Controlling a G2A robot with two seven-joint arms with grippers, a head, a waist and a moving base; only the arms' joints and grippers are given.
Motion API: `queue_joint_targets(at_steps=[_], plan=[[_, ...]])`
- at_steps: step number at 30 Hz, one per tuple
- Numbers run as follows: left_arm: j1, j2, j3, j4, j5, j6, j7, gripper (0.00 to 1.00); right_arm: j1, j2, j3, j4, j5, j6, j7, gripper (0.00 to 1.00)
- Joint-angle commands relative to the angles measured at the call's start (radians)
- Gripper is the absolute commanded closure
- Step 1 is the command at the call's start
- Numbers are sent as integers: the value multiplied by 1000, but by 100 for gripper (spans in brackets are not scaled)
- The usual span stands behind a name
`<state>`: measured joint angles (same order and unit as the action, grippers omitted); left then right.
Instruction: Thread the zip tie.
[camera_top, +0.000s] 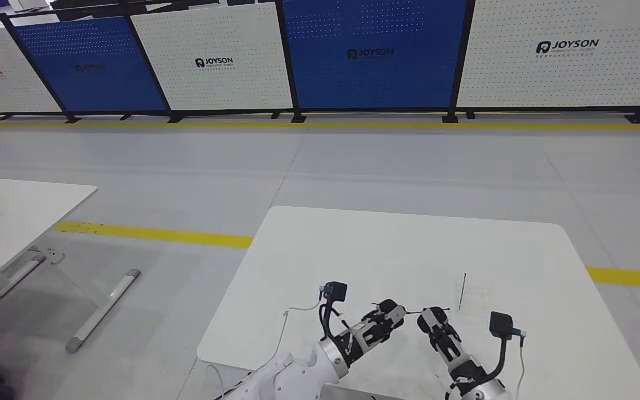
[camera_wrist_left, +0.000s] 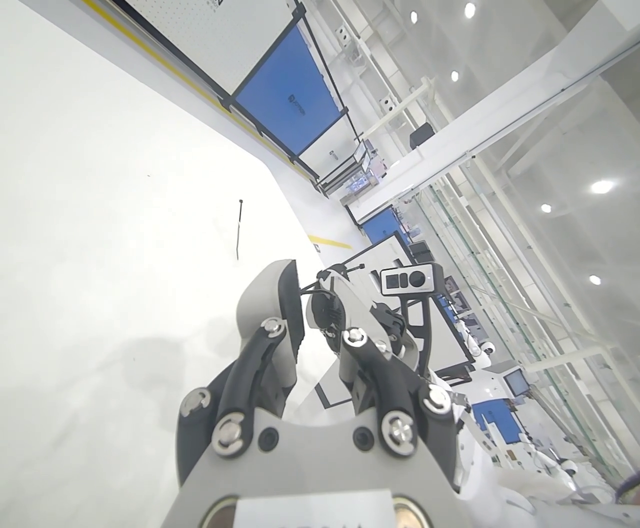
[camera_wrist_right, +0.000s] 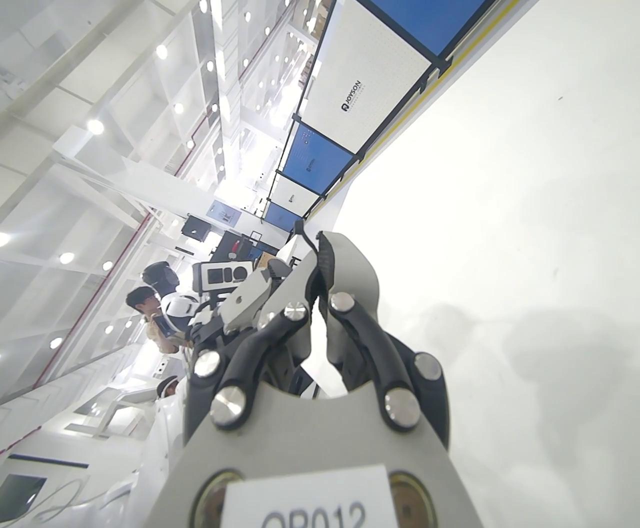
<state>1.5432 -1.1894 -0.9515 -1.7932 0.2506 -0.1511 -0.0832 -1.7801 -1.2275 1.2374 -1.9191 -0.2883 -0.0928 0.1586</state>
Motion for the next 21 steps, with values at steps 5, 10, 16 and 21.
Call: queue_joint_targets(at_steps=[5,10,16,21], plan=[[-4,-1,6,2,2,6,-3,89,-3,1,-4,-8,-12,-1,5,100],[-7,-2,7,4,3,11,-5,100,-5,1,-4,-11,-12,-6,1,100],[-7,-2,9,6,-1,7,-4,100,-7,1,-3,-8,-8,-13,2,100],[-7,-2,13,7,-5,-9,-10,100,-1,2,-2,0,24,-27,30,100]])
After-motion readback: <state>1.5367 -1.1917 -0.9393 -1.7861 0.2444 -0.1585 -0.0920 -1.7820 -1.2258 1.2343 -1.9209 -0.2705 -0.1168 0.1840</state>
